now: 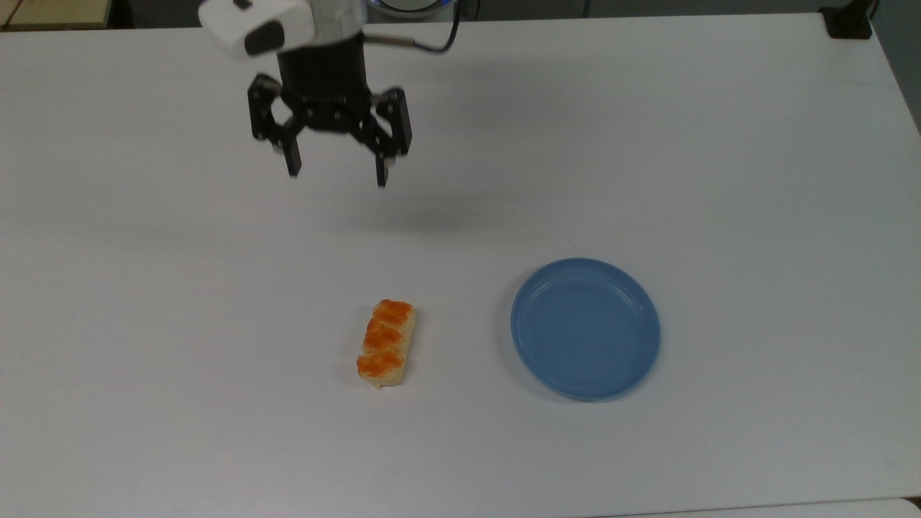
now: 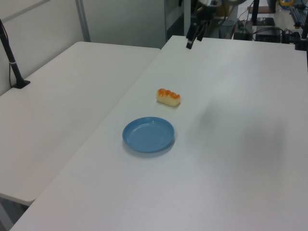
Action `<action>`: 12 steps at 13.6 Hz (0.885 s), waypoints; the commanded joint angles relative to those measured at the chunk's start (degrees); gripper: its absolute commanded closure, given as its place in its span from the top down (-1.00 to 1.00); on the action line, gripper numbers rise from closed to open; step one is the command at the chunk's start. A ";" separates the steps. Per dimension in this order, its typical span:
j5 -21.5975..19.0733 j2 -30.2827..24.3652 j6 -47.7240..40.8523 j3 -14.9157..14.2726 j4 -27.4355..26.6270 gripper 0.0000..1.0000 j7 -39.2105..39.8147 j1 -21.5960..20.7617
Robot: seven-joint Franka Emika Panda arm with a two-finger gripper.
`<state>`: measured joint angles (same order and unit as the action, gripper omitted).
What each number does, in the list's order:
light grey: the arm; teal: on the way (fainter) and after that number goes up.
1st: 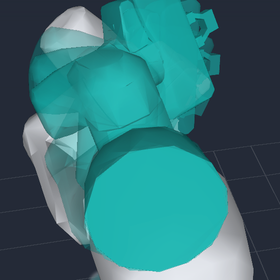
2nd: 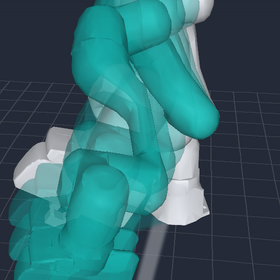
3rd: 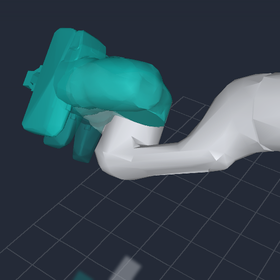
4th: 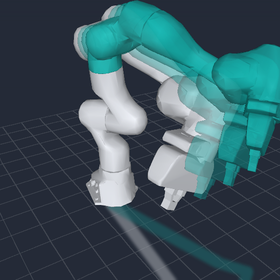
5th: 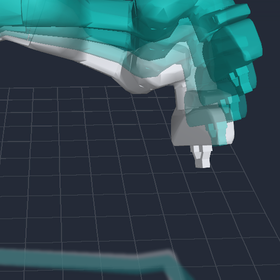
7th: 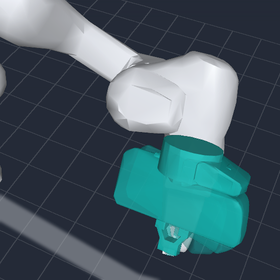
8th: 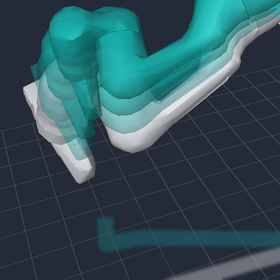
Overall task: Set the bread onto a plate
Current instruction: 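Lower the open gripper down over the bread roll, then close the gripper on the bread roll and lift it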
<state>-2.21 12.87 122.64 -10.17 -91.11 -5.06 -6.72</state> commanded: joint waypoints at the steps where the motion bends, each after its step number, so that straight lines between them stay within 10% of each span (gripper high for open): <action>1: -0.69 8.28 9.61 0.85 2.16 1.00 -5.38 0.57; 12: 2.21 22.72 20.18 2.52 3.84 1.00 -6.71 -0.75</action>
<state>-1.39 33.65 141.39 -7.88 -87.73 -10.78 -6.87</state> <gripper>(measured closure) 0.000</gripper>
